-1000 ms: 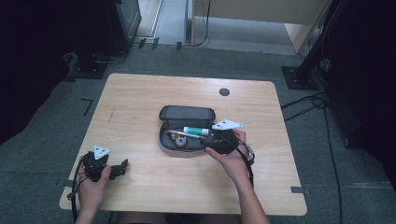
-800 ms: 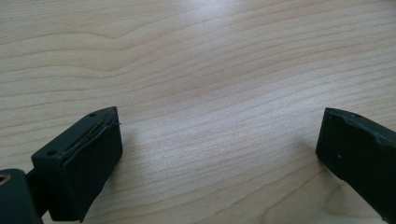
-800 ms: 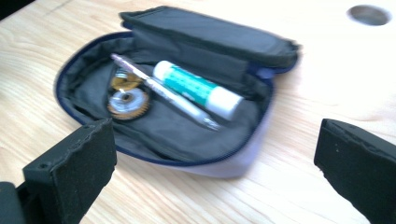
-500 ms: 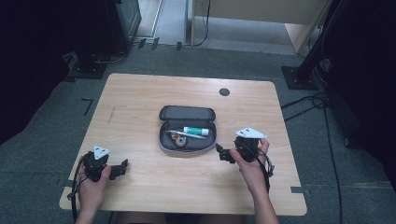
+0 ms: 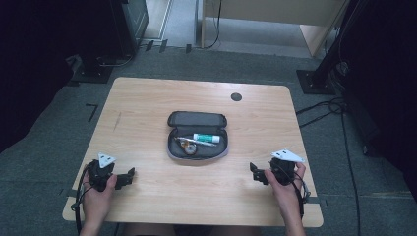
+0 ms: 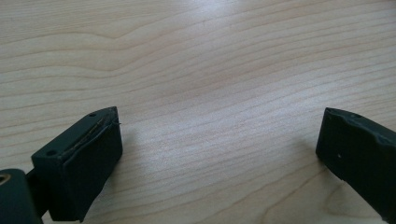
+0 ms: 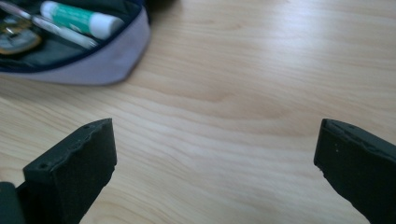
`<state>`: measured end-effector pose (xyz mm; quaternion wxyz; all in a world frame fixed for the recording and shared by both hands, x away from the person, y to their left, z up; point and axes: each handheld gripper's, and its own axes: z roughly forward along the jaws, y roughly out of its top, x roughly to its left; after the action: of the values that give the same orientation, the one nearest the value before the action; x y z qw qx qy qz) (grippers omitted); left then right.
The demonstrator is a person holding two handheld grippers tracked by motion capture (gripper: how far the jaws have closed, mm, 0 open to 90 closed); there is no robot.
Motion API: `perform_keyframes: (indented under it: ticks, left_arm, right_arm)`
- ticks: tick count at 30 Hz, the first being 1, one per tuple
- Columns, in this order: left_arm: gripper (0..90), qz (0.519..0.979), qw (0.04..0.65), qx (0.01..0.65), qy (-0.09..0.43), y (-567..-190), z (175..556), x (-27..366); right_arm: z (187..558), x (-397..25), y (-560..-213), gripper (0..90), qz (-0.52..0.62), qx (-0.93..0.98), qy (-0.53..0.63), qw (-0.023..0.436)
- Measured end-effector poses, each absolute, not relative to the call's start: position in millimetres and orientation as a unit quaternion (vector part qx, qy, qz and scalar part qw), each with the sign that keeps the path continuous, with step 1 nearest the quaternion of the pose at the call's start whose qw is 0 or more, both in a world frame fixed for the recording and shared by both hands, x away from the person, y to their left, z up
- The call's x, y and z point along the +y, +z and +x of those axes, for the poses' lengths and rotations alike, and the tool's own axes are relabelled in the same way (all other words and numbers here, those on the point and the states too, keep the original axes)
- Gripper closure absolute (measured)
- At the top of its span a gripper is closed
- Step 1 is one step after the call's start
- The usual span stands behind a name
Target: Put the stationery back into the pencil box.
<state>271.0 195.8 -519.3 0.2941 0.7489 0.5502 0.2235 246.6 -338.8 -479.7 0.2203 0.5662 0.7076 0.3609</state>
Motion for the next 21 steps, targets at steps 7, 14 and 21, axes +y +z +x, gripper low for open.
perform_keyframes:
  ticks: [7, 14, 21]
  left_arm:
    - [0.6, 0.749, 0.294, 0.550, 0.223, -519, 271, 196]
    - [0.6, 0.749, 0.294, 0.550, 0.223, -519, 271, 196]
    - [0.7, 0.749, 0.294, 0.550, 0.224, -519, 271, 196]
  right_arm:
    - [232, -368, -490, 0.0, 0.590, 0.690, 0.354, 0.224]
    - [219, -394, -501, 0.0, 0.613, 0.676, 0.338, 0.230]
    - [207, -420, -515, 0.0, 0.635, 0.664, 0.320, 0.232]
